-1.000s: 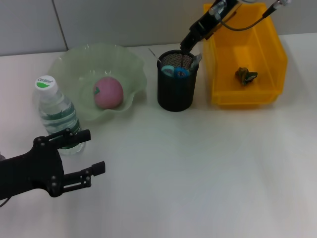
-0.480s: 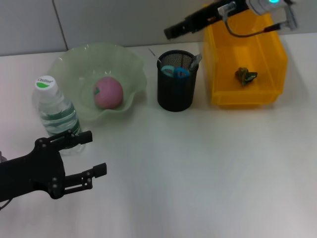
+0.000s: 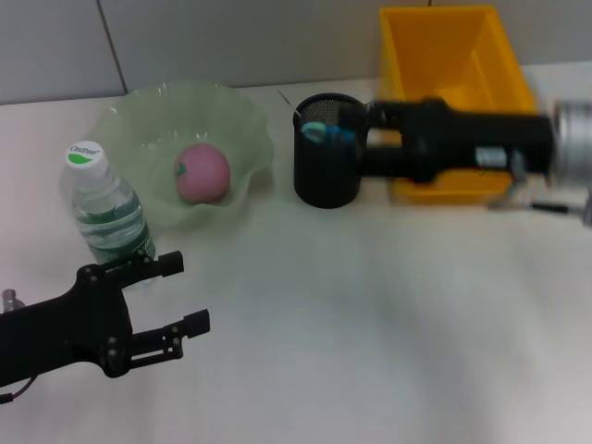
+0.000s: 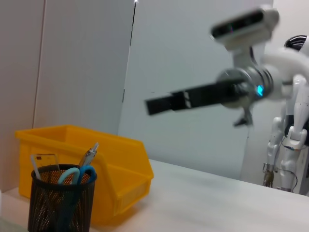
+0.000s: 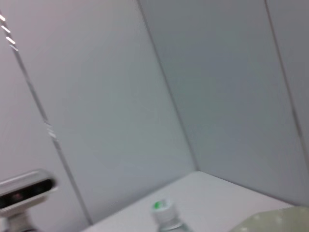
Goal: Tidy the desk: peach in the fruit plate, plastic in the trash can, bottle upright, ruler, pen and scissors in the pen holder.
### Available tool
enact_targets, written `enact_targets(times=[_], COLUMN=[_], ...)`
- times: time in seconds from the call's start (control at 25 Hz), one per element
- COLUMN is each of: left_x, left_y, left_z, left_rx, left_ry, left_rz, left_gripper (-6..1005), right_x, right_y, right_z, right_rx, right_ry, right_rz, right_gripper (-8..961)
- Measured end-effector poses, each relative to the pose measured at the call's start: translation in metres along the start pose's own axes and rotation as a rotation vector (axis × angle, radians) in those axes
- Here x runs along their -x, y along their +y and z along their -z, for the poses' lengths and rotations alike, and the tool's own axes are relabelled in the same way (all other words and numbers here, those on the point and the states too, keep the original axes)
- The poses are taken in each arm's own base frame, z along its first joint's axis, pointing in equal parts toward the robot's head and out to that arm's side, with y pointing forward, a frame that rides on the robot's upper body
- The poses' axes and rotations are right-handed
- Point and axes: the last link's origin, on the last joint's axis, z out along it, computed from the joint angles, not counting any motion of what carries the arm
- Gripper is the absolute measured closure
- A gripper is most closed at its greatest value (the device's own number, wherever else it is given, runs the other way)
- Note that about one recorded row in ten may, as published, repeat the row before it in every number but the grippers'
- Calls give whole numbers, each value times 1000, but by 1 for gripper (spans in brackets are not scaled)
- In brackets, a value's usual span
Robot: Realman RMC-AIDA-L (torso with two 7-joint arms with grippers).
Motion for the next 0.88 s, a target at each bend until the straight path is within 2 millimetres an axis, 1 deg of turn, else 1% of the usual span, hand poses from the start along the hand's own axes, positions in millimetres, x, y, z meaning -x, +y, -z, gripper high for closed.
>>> enact_targets(times=[0.08, 0.2, 0.28, 0.44, 0.48, 0.56, 0.68, 0.88], left_x=[0, -2, -3, -2, -1, 0, 2, 3], left_y=[0, -2, -2, -1, -1, -1, -1, -2], left_z=[-1, -4, -5, -7, -8, -10, -13, -15], left_rx=[1, 10, 14, 24, 26, 33, 41, 39], left_ry=[-1, -2, -3, -7, -12, -22, -43, -57], left_rz=[9, 24, 31, 33, 34, 33, 29, 28], left_gripper=[193, 193, 193, 193, 193, 193, 193, 193], right_x=[-21, -51, -68, -94, -94, -105, -110, -113], right_y=[5, 10, 12, 14, 14, 15, 16, 16], right_z=[8, 16, 20, 29, 29, 29, 27, 25], right_rx=[34, 52, 51, 11, 11, 2, -6, -7], right_ry=[-13, 16, 37, 25, 25, 21, 26, 28], right_rz=[2, 5, 29, 105, 105, 149, 173, 178], right_gripper=[205, 196, 191, 179, 176, 170, 170, 171])
